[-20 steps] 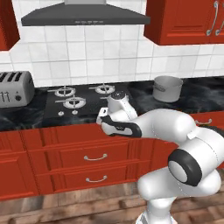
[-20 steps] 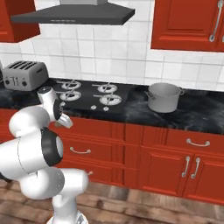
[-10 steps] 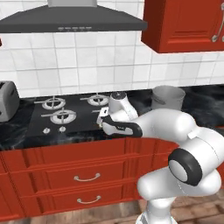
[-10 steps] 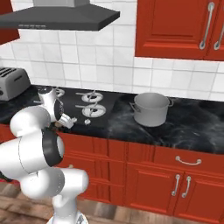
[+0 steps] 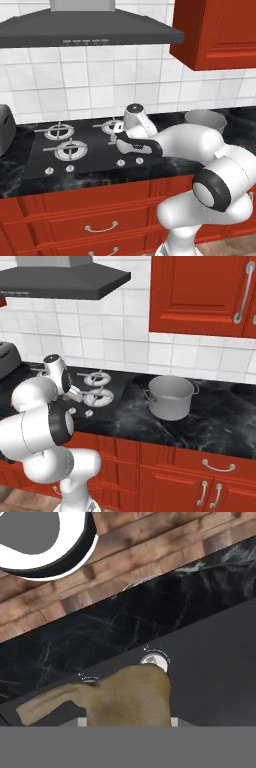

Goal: Turn on the sink faucet. Then move the garlic from the counter to the sink. Turn off the sink. Move the vegetable from the sink to the pot next to the stove. Finally move the pot to the rear left burner.

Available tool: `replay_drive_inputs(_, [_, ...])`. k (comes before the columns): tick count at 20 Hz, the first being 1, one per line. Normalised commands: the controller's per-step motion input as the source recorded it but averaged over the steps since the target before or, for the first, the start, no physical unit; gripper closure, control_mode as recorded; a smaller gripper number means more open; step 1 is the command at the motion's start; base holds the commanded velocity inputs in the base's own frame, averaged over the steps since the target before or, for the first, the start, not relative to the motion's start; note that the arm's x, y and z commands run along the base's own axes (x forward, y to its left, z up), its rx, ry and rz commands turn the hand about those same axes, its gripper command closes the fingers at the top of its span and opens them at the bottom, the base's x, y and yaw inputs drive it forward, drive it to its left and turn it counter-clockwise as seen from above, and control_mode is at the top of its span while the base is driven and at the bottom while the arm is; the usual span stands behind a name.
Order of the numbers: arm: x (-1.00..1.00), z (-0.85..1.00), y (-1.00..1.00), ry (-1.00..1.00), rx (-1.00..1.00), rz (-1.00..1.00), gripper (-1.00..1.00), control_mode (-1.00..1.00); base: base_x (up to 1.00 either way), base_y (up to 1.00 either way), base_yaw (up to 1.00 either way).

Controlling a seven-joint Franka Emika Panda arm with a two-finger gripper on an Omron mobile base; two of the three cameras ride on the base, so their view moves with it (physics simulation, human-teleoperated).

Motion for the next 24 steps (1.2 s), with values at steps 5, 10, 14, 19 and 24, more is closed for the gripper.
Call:
replay_drive_inputs(5, [0.0,0.0,0.0,0.0,0.0,0.0,1.0,1.0,0.6,-0.04,0.0])
replay_drive_inputs(10, [0.0,0.0,0.0,0.0,0.0,0.0,1.0,1.0,0.55,0.0,0.0])
replay_drive_inputs(14, [0.0,0.0,0.0,0.0,0.0,0.0,1.0,1.0,0.48,0.0,0.0])
replay_drive_inputs(19, [0.0,0.0,0.0,0.0,0.0,0.0,1.0,1.0,0.22,0.0,0.0])
replay_drive_inputs(24, [0.0,0.0,0.0,0.0,0.0,0.0,1.0,1.0,0.0,0.0,0.0])
